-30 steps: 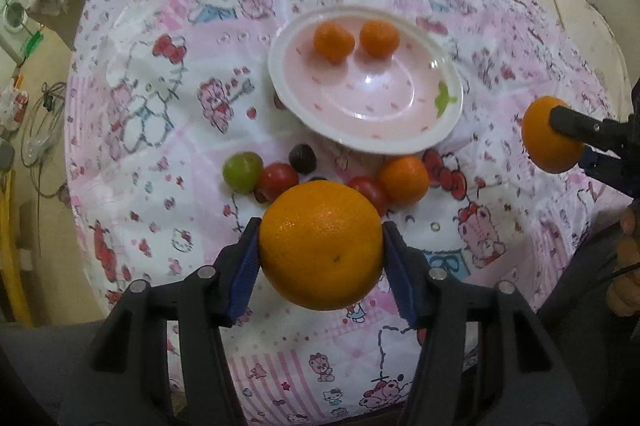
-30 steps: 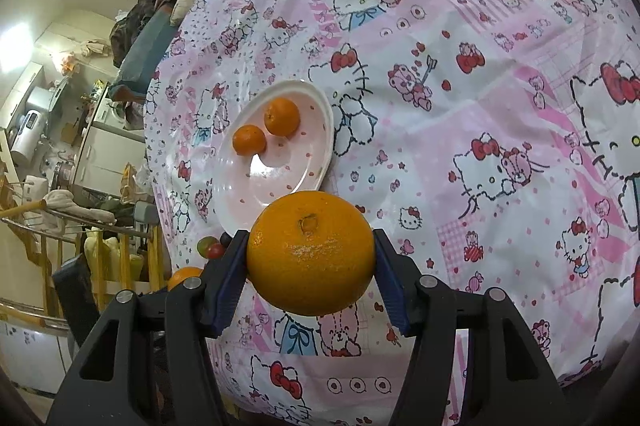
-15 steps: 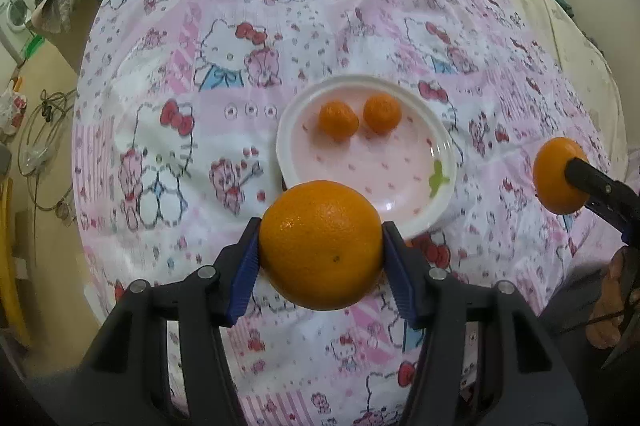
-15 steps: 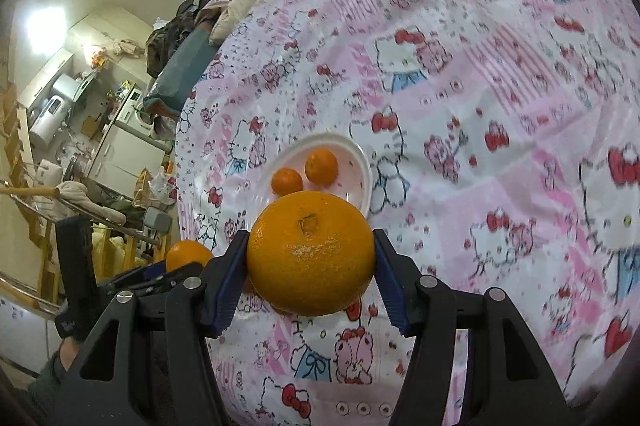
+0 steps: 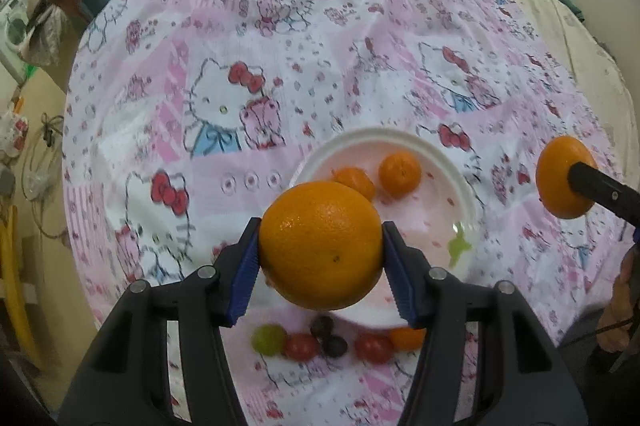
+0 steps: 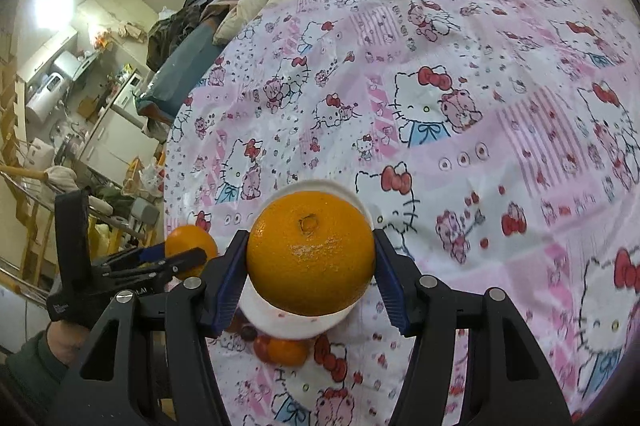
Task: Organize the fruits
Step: 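Carry both held oranges over the pink plate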
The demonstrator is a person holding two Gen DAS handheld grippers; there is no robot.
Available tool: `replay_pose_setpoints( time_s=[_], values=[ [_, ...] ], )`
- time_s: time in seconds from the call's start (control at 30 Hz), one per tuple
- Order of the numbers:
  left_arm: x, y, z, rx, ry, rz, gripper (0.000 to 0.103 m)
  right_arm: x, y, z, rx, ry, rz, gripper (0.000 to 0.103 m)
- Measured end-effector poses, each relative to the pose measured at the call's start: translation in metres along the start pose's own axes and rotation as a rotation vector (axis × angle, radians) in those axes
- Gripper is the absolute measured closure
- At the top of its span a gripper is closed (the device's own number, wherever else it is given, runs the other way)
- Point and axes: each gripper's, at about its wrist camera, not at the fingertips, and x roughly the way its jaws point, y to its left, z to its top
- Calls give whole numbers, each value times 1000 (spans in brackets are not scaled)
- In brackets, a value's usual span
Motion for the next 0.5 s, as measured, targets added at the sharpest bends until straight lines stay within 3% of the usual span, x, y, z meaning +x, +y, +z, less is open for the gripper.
replay_pose_setpoints(
  time_s=[0.2, 0.4, 0.5],
  values=[
    [26, 7, 13, -15, 34, 1, 49, 26, -6, 14, 21, 45, 19, 41],
    [66, 4, 4, 6, 139, -15, 49, 65, -9, 26, -6, 115, 0, 41],
    [73, 0, 2, 19, 153, -14, 49, 85, -9, 28, -13, 156, -3, 41]
  ],
)
